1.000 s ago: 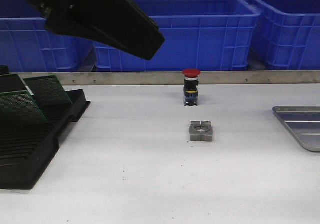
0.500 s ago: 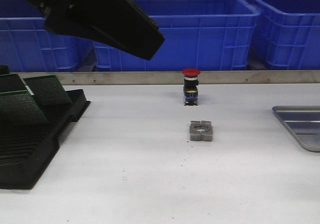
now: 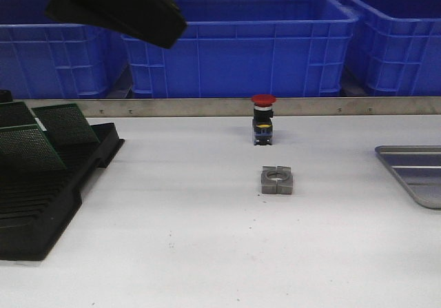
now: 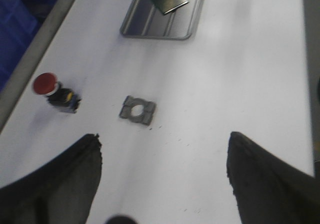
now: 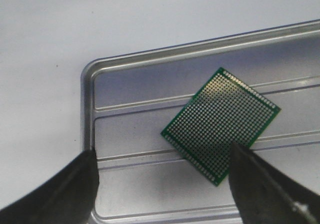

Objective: Place circuit board on tray

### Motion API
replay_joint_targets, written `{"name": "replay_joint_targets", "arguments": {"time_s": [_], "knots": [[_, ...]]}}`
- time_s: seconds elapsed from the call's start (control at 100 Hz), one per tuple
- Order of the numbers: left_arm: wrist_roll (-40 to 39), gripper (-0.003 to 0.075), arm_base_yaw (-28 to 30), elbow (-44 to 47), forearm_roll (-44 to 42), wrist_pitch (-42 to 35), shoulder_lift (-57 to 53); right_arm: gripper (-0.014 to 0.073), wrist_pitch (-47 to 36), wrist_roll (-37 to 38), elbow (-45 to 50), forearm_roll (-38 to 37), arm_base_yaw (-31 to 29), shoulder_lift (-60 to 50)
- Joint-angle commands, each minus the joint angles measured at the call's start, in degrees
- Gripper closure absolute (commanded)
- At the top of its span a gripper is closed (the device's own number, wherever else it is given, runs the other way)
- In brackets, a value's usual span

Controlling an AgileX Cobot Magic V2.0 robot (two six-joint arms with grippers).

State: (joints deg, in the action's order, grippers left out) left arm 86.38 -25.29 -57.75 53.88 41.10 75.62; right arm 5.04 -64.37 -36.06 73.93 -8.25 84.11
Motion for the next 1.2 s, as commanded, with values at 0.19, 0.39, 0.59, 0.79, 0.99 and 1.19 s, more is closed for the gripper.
{"name": "replay_joint_targets", "arguments": {"time_s": [0.19, 0.39, 0.59, 0.79, 0.99, 1.19], "knots": [[-0.93, 0.0235, 9.78, -1.64, -13.78, -0.09, -2.76, 0.0032, 2.17, -1.4, -1.63, 0.58, -0.34, -2.22], [-0.93, 0.0235, 14.98, -1.53, -20.87, -1.31, 0.05, 0.0032, 2.11, -1.4, -1.63, 0.58, -0.34, -2.22], [-0.93, 0.0235, 17.73, -1.53, -22.03, -1.83, 6.78, 0.0032, 2.11, -1.4, -1.63, 0.58, -0.34, -2.22], [-0.93, 0.0235, 17.71, -1.53, -22.06, -6.14, 13.86, 0.0032, 2.21, -1.4, -1.63, 0.58, -0.34, -2.22], [-0.93, 0.0374, 17.71, -1.53, -21.94, -9.78, 17.37, 0.0032, 2.28, -1.4, -1.63, 0.58, -0.34, -2.22], [-0.93, 0.0696, 17.71, -1.53, -21.94, -9.42, 17.34, 0.0032, 2.82, -1.4, -1.63, 0.58, -0.34, -2.16]]}}
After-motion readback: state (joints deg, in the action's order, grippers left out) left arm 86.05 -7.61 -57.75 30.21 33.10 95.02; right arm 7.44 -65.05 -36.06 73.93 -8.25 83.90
